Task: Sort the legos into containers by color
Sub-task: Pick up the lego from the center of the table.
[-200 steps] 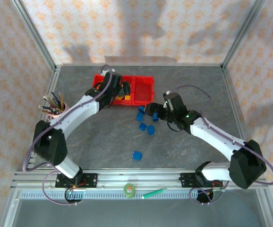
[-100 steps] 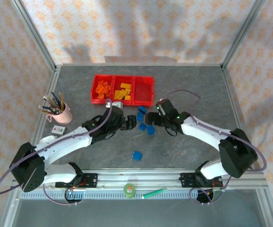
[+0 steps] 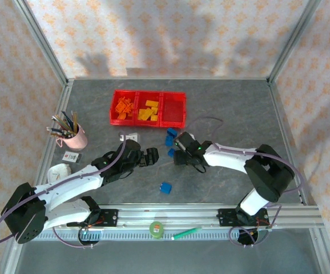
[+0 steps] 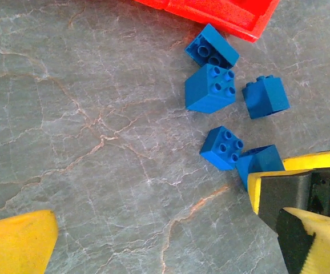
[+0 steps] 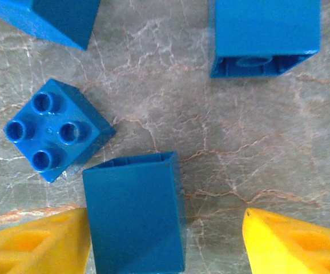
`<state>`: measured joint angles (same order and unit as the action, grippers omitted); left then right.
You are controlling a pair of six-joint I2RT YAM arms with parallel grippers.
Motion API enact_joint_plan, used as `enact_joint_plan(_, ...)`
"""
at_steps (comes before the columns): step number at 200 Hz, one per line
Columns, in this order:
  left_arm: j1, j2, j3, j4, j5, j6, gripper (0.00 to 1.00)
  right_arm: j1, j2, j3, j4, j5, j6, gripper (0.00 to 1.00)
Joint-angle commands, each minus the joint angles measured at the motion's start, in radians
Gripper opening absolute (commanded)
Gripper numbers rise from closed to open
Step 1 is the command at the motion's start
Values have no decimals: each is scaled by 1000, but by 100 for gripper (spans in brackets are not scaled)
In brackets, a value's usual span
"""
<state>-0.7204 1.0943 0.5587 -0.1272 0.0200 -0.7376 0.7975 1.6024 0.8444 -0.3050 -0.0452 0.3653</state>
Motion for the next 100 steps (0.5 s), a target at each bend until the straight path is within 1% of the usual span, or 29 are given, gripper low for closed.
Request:
enact_joint_plan(1,-2,-28,-18,36,3,-25,99,21,30,42,-19,54,0,67)
enact_joint_plan(21,-2,-37,-17,31,-1,-24,99,28,50,67,-14,77,-1,63)
enact_joint_plan(48,-2,-43,-5,14,-8,-24,99,27,72,87,-19,139,18,58)
enact_joint_plan(100,-1,-51,-2,14,-9,-34,99,28,69,82,2,130,22,45)
